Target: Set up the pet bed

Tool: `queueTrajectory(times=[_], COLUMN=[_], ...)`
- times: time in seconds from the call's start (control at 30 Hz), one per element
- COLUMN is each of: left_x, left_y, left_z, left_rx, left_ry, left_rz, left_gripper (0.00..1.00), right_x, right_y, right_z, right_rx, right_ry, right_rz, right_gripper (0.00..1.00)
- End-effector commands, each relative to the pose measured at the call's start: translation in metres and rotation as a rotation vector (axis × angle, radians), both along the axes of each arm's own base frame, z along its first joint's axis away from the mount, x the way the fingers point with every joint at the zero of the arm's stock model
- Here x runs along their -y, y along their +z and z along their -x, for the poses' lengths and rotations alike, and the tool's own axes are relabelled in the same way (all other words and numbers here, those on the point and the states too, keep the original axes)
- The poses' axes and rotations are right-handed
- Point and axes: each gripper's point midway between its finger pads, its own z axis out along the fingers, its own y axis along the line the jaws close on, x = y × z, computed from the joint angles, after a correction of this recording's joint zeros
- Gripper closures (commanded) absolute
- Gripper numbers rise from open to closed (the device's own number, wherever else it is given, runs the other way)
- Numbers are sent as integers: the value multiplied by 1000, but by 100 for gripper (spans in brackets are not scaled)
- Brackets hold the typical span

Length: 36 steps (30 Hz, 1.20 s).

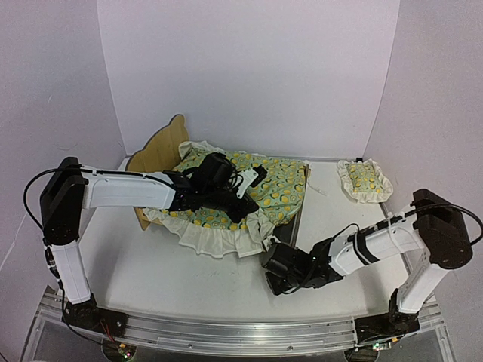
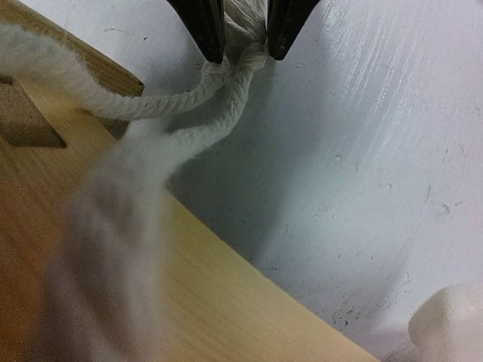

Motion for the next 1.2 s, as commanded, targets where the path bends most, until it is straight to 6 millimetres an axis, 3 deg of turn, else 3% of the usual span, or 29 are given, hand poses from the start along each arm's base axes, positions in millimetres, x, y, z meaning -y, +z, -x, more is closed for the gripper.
queueTrajectory(times=[0.0, 0.13, 0.27, 0.4, 0.5, 0.67, 0.77, 1.17], left_x=[4, 2, 1, 2, 1, 3, 4, 4], left_y=[50, 49, 47, 49, 51, 53, 53, 57], left_z=[-4, -4, -3, -3, -3, -3, -3, -1], left_rx=[68, 73, 68, 67, 71, 71, 68, 76], left_ry=[-7, -4, -4, -4, -2, -8, -11, -25], left_rz=[106, 99, 93, 97, 100, 105, 109, 112], left_gripper=[100, 100, 100, 100, 100, 100, 100, 100], right_x=[-11, -11, -18, -27, -33, -27, -31, -19], right_y=[14, 32, 62, 72, 67, 56, 46, 10], right_z=[-11, -8, -3, -16, -19, -25, -27, -22], right_rx=[52, 55, 82, 97, 70, 61, 30, -35], right_ry=[-5, 1, 30, -9, -21, -90, -96, -118], right_rz=[-29, -79, -231, -331, -342, -318, -305, -133], right_gripper=[75, 76, 57, 61, 69, 84, 71, 64])
